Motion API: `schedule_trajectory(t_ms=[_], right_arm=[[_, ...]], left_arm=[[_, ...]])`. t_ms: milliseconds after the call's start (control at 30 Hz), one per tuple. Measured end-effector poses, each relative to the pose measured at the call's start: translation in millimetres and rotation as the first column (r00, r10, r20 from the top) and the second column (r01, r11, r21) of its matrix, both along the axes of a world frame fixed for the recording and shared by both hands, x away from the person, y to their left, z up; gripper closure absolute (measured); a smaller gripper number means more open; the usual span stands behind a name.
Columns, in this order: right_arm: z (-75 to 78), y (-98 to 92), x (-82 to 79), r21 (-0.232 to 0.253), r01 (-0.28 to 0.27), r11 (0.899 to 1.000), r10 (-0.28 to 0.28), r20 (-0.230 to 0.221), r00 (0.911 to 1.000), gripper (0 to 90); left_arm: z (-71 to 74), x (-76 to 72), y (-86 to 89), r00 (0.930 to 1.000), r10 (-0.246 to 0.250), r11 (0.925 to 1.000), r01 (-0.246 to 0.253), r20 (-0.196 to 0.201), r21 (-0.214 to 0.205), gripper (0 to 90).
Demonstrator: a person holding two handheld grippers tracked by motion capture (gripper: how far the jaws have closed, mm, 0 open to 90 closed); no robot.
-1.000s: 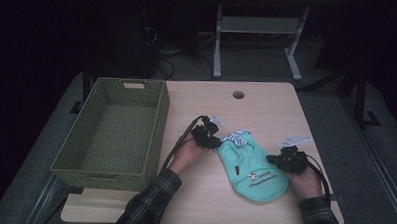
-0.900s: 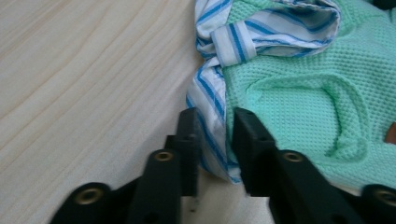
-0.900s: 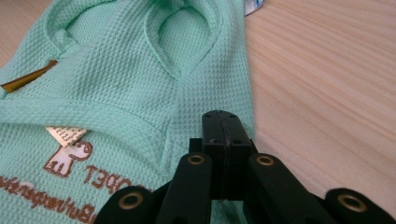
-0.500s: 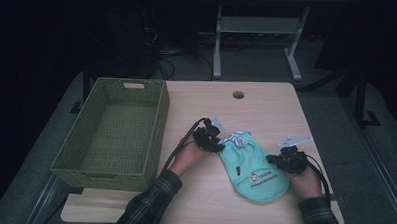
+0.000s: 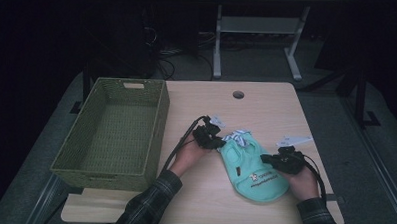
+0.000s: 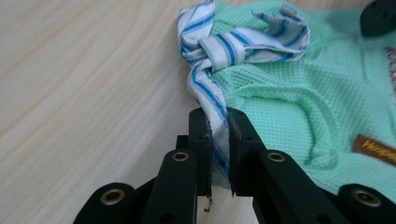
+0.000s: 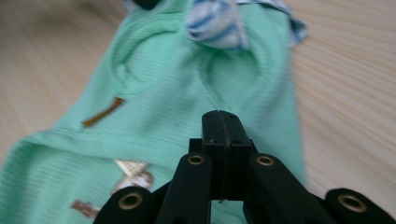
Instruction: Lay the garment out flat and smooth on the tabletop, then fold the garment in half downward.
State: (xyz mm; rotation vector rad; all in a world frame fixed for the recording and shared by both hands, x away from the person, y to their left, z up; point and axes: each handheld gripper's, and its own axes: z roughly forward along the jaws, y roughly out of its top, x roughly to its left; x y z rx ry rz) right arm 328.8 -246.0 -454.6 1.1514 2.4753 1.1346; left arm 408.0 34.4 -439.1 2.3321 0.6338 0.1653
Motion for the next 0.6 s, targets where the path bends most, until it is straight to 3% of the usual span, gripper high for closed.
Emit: schedule_trajectory(t_ms=[167, 367, 467, 600], right_arm=[[0.2, 21.5, 2.2, 0.008, -0.049, 0.999, 0.049, -0.012, 0.9987, 89.8], [-7.9, 39.4, 12.0, -0.023, -0.067, 0.997, 0.067, -0.029, 0.9973, 89.8], [-13.7, 45.7, 17.8, -0.050, -0.071, 0.996, 0.069, -0.031, 0.9971, 89.8], [-15.6, 50.1, 23.8, -0.029, -0.064, 0.998, 0.064, -0.022, 0.9977, 89.8]], left_arm=[[10.1, -3.2, 0.1, 0.9997, 0.001, 0.9993, 0.000, 0.023, -0.038, 81.1], [25.8, -5.8, 4.5, 0.9984, -0.008, 0.9972, 0.012, 0.057, -0.073, 81.2], [35.0, -6.9, 8.9, 0.9982, 0.002, 0.9934, 0.004, 0.059, -0.114, 81.4], [46.1, -8.4, 14.2, 0.9988, 0.000, 0.9848, 0.009, 0.050, -0.173, 81.5]])
